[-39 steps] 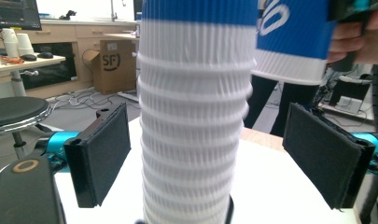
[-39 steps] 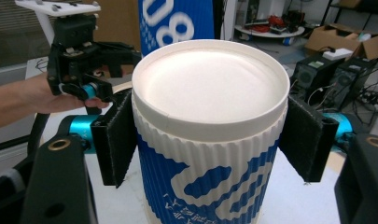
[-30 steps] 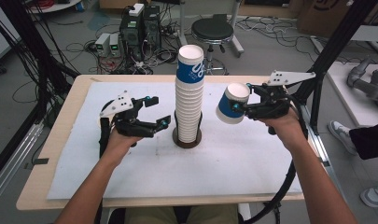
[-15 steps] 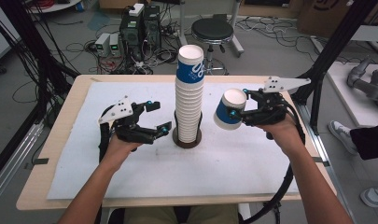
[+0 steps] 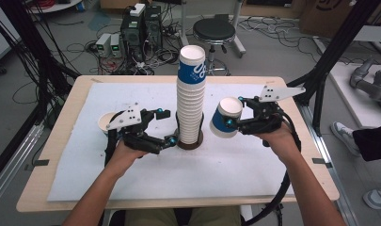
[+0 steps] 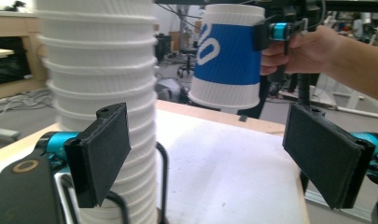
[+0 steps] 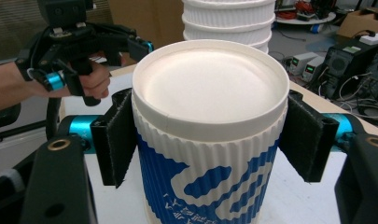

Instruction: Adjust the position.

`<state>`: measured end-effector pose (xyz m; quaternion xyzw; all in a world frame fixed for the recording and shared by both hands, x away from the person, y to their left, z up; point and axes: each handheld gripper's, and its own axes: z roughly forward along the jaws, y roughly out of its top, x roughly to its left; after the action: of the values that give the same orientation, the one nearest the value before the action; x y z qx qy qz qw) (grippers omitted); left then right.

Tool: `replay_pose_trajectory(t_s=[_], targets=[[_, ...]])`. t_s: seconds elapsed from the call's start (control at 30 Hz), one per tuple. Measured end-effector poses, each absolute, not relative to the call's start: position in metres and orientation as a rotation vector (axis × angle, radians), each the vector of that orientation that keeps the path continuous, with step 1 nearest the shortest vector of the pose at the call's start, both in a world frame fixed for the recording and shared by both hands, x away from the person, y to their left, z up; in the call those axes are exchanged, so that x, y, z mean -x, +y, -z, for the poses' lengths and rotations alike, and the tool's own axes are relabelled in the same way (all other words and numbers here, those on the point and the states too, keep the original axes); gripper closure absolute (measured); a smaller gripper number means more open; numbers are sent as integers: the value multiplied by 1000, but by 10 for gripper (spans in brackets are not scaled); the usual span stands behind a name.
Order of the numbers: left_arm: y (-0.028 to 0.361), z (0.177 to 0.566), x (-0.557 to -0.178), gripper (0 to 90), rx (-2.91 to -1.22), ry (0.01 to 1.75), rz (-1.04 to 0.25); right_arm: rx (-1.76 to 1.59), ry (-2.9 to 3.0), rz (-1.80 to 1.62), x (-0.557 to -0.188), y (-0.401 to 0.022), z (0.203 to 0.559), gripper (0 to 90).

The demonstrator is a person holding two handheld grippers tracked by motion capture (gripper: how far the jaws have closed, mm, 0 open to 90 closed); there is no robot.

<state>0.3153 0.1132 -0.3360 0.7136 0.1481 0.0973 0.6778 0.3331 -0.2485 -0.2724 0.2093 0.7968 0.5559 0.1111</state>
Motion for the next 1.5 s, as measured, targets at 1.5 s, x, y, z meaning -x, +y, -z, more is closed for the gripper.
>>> replay_pose_trajectory(t_s=[1.5], targets=[[50,359,-311,223,-1714,152,-68,-447,2484,-1868,-312,-202,309,282]])
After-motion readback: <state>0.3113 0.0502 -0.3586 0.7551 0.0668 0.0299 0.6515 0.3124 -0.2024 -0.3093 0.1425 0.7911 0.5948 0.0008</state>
